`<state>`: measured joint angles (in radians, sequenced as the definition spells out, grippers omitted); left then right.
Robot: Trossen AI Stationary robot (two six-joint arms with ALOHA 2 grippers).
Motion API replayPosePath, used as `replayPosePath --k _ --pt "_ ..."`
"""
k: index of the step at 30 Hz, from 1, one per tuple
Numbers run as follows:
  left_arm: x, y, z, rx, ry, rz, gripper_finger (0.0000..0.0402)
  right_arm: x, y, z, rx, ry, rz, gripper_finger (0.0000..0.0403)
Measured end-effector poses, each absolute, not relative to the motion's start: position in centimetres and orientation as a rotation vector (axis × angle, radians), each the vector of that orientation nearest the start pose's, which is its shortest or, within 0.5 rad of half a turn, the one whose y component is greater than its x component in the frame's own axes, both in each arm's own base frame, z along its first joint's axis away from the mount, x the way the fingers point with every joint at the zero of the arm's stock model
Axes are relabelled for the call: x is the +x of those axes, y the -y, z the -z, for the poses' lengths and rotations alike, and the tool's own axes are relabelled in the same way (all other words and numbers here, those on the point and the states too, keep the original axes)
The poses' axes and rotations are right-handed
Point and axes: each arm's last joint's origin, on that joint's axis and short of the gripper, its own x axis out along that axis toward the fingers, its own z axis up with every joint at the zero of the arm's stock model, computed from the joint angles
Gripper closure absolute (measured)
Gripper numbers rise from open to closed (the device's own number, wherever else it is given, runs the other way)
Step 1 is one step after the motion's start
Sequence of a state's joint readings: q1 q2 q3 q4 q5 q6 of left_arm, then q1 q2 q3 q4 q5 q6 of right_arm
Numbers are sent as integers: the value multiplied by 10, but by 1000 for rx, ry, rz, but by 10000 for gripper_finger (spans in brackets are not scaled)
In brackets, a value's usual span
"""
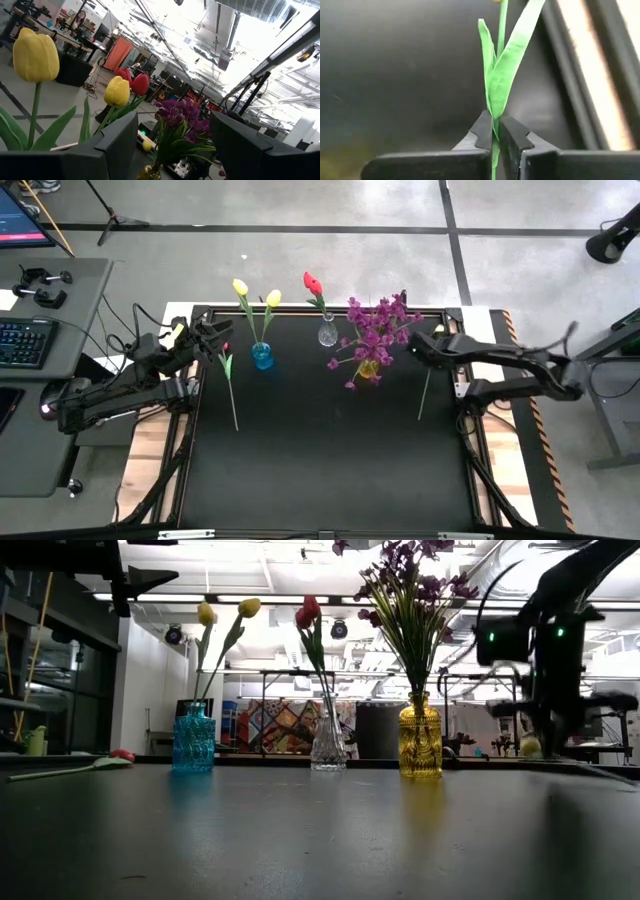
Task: Sort flowers into vase by color
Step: Put the yellow flower into the blue vase
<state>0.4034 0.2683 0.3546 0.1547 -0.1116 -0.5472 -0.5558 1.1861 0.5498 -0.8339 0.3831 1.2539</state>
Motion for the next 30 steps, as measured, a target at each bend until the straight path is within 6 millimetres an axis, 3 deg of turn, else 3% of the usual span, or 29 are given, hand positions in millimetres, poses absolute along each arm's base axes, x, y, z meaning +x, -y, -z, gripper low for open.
replayPosePath --k 3,8,13,18,20,24,30 --pt "89 -41 -277 -497 374 -433 167 130 95 -180 1000 -737 1627 400" --pt "89 -41 -277 -497 375 -433 167 124 98 -235 905 -455 1656 401" --pt "89 -41 -277 -497 375 -433 167 117 98 -303 742 -196 1624 402" --pt "89 -41 -277 -497 375 -433 167 110 94 -379 531 -105 1487 402" --pt "89 -41 -277 -497 375 -433 167 108 90 -408 470 -75 1365 402" --pt "89 -41 -277 -497 375 -433 167 108 75 -459 406 48 963 403" --pt "89 -41 -277 -496 375 -433 167 126 44 -501 349 269 332 403"
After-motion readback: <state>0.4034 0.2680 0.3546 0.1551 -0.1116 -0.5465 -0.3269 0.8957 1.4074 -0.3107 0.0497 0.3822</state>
